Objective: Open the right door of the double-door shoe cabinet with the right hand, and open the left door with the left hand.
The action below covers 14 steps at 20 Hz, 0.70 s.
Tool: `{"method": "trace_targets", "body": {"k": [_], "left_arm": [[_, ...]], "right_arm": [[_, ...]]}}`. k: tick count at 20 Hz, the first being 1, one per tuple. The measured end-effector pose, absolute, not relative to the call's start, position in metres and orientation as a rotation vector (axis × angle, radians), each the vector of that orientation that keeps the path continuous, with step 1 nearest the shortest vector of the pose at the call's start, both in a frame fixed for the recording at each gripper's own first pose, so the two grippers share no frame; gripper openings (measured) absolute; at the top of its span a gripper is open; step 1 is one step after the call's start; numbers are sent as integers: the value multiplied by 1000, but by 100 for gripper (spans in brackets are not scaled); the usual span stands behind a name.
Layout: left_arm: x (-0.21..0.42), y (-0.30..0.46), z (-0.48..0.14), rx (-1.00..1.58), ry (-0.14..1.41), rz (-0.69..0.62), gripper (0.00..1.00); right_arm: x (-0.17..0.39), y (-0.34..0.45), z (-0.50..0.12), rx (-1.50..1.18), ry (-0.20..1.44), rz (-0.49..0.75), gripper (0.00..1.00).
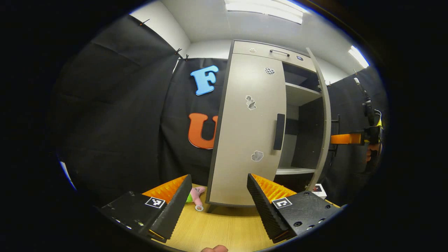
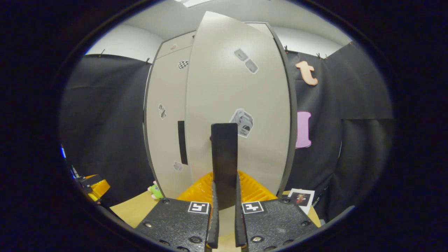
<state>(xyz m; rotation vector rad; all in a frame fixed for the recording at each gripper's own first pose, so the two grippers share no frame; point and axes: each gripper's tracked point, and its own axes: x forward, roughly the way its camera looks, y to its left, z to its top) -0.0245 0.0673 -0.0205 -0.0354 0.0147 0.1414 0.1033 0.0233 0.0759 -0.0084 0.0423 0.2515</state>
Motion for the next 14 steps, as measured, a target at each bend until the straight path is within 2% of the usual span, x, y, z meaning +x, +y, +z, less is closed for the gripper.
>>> {"method": "trace_targets", "body": {"k": [2,8,14], "left_arm": [[-20,59,-21,-29,14,134,95],[-12,25,-29,-43,24,107,95],[-11,-12,-40,-31,45,69,95]], "right_arm": [[95,9,75,-10,40,246,19],[81,-28,76,-34,33,216,20],[78,-82,76,-72,18,113,17]]}}
